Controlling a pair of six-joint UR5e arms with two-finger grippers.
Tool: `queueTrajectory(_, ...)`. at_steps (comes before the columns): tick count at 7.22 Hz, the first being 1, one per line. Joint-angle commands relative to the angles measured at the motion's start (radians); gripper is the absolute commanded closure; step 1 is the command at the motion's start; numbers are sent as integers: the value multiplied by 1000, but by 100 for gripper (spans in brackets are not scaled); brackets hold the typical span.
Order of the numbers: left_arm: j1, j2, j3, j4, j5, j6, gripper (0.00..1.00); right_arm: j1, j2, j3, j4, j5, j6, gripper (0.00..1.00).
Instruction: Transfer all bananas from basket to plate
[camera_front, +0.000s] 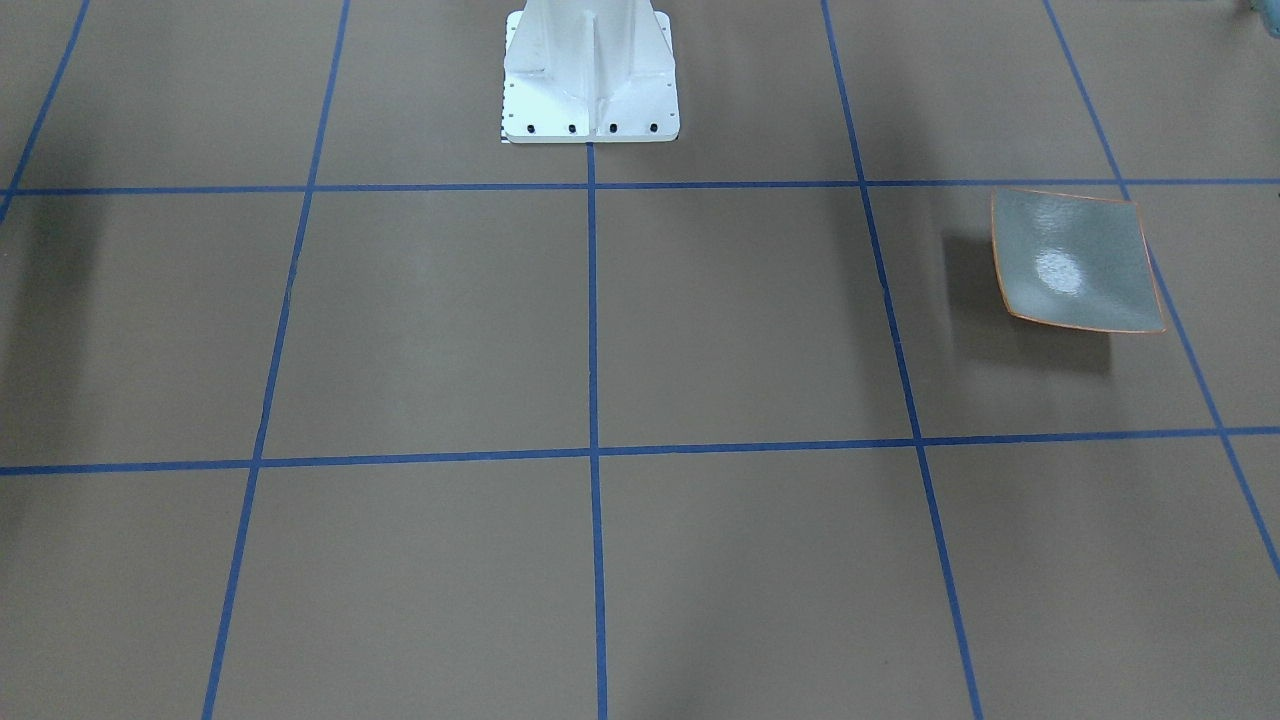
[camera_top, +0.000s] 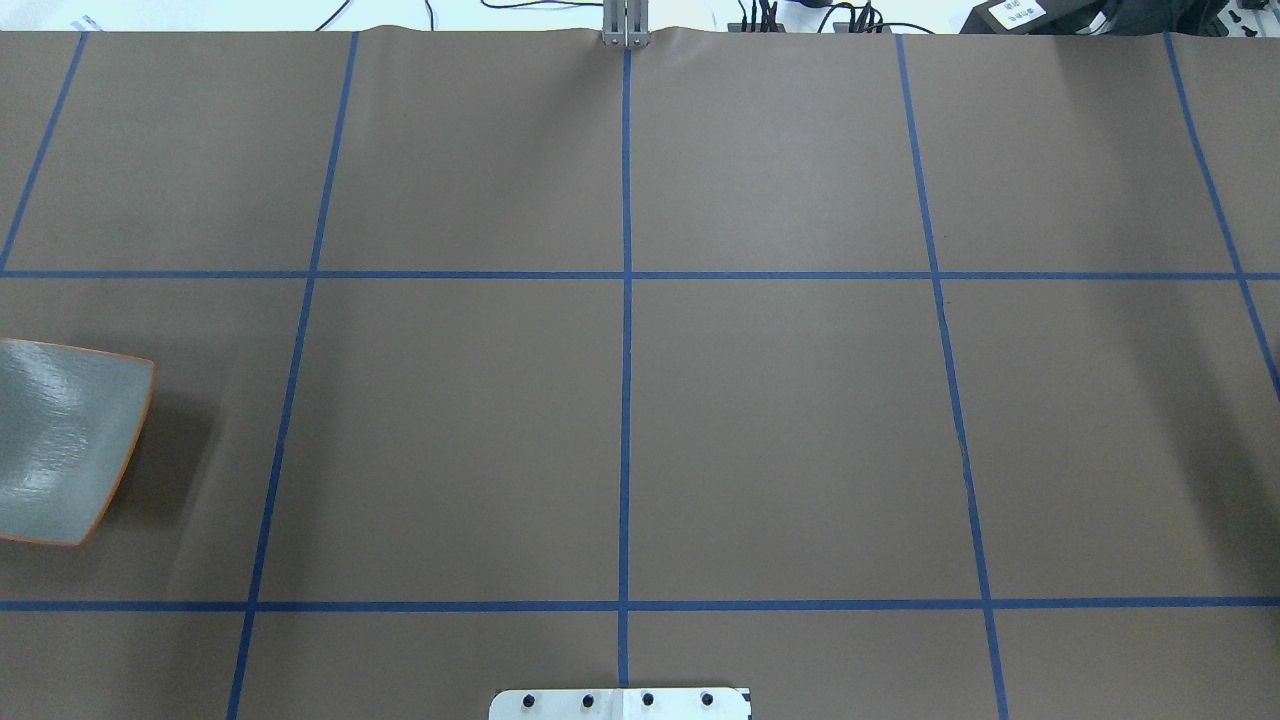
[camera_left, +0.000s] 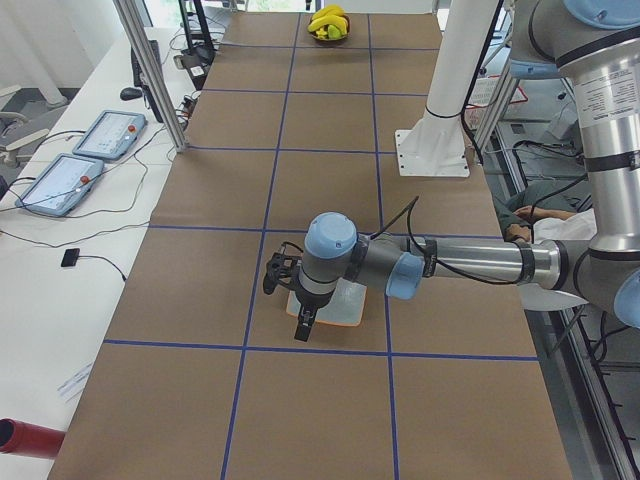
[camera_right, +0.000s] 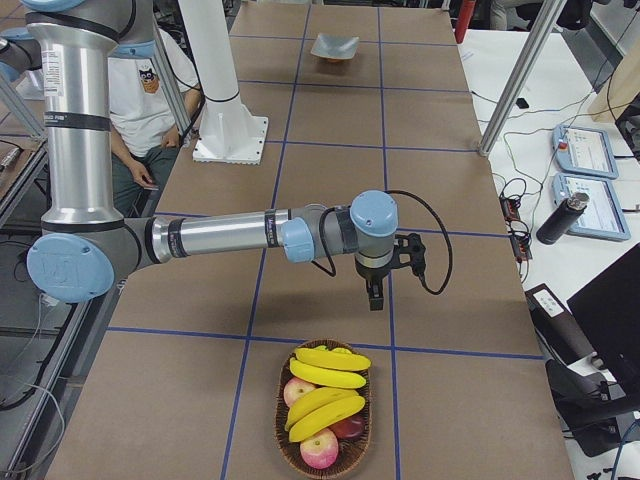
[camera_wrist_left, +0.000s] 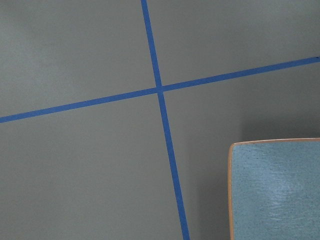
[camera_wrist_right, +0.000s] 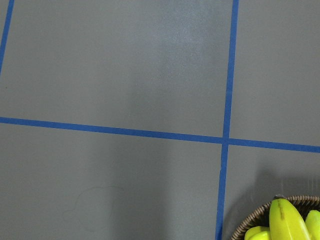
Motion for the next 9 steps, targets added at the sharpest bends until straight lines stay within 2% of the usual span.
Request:
queueTrajectory(1, 2, 5, 9, -8, 1, 0, 0, 0, -3, -3, 0, 0, 0, 0)
queueTrajectory(3, 2, 5, 6, -9, 0, -1, 0, -2, -27, 11, 8, -12, 11, 0)
queueTrajectory(4, 2, 5, 4, -8, 0, -1, 0, -2, -44, 16, 48, -15, 21, 0)
queueTrajectory(7, 2, 5, 0, -8, -2, -17, 0, -8, -213, 22, 212, -34, 32, 0)
queueTrajectory(9, 2, 5, 0, -8, 0, -17, 0, -29, -235, 13, 212, -41, 32, 0)
